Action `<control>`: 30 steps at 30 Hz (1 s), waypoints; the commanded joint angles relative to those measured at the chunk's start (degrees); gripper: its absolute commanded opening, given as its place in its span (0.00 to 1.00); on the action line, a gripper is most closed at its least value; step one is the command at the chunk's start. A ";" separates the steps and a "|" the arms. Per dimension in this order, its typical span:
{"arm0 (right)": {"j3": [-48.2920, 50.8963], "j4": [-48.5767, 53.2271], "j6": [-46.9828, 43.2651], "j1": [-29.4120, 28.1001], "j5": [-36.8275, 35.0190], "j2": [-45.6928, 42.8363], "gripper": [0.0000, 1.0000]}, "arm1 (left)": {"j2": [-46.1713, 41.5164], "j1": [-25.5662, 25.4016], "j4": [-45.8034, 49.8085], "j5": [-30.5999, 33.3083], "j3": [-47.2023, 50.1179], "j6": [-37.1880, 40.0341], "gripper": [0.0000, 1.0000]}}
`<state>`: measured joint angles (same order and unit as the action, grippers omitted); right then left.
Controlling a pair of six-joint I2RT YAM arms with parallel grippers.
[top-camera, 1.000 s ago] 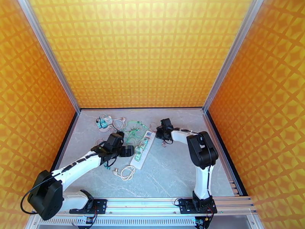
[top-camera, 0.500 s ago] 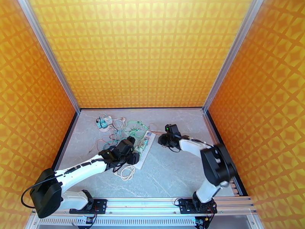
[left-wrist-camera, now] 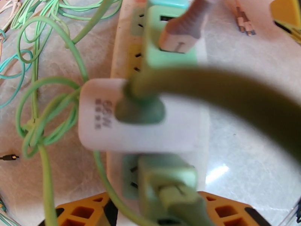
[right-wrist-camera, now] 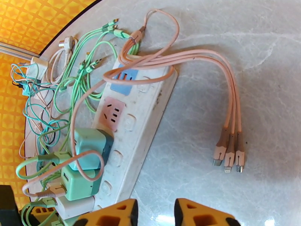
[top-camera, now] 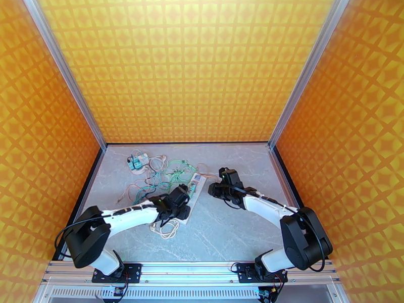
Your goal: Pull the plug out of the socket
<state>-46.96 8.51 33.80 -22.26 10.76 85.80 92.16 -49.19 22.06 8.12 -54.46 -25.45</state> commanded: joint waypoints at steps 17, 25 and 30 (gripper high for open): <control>5.59 -10.33 9.50 -0.64 8.93 1.52 0.32 | 11.62 -2.47 -1.14 0.39 -14.52 0.56 0.25; 4.78 -15.38 13.80 -0.59 9.90 8.46 0.35 | 15.41 -3.79 0.85 0.30 -18.65 0.37 0.22; 4.64 -15.11 13.92 -0.67 9.01 10.50 0.33 | 15.59 -3.72 1.66 0.23 -19.32 0.02 0.22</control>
<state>-41.95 -5.34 46.46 -22.41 19.79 94.70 107.11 -52.45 22.98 9.17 -71.70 -24.47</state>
